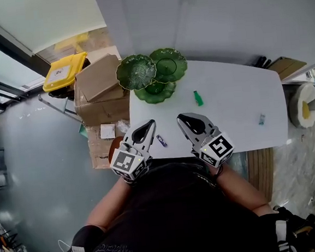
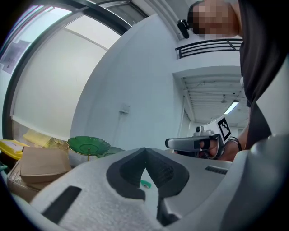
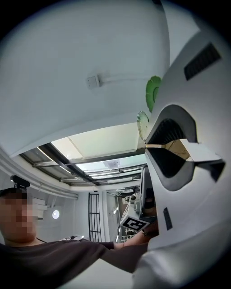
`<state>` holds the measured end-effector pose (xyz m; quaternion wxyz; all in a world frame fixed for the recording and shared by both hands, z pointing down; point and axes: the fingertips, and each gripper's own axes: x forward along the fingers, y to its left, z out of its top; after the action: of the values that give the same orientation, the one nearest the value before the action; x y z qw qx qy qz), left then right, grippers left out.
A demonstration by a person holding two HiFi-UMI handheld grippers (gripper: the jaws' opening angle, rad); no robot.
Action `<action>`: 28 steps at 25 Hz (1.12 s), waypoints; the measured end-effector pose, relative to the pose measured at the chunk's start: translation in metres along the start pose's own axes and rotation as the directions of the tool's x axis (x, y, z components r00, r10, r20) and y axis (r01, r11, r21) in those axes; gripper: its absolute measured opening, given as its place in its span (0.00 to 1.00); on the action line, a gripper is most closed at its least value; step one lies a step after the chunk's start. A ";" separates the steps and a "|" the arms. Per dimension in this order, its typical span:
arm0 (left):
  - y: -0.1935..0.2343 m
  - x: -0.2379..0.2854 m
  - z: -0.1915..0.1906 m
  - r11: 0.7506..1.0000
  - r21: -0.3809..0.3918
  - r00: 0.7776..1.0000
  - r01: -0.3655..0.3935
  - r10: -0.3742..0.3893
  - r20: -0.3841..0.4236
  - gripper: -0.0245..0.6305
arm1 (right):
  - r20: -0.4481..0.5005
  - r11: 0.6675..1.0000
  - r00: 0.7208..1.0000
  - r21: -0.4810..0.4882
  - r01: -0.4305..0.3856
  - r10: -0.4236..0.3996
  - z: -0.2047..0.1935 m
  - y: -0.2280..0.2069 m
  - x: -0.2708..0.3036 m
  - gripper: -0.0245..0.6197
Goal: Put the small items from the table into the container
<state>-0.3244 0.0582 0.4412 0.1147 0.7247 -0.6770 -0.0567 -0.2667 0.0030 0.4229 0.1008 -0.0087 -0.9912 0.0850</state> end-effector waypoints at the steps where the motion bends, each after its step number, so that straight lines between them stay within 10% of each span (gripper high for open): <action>1: 0.002 -0.004 -0.003 1.000 -0.007 1.000 0.016 -0.016 0.001 0.05 | -0.018 1.000 1.000 0.008 0.006 -0.005 -0.010 0.002 0.005 0.07; 12: 0.009 -0.038 -0.057 0.995 -0.066 0.993 0.077 -0.083 -0.088 0.05 | -0.259 0.995 0.966 0.089 0.040 -0.016 -0.147 0.021 0.041 0.19; 28: 0.014 -0.061 -0.073 0.990 -0.121 0.989 0.073 -0.087 -0.120 0.05 | -0.669 0.988 0.743 0.115 0.101 0.002 -0.348 0.039 0.058 0.29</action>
<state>-0.3253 0.1247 0.5112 0.1966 0.7455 -0.6344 -0.0553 -0.2534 0.1018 0.7633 0.4511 -0.0049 -0.8806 0.1447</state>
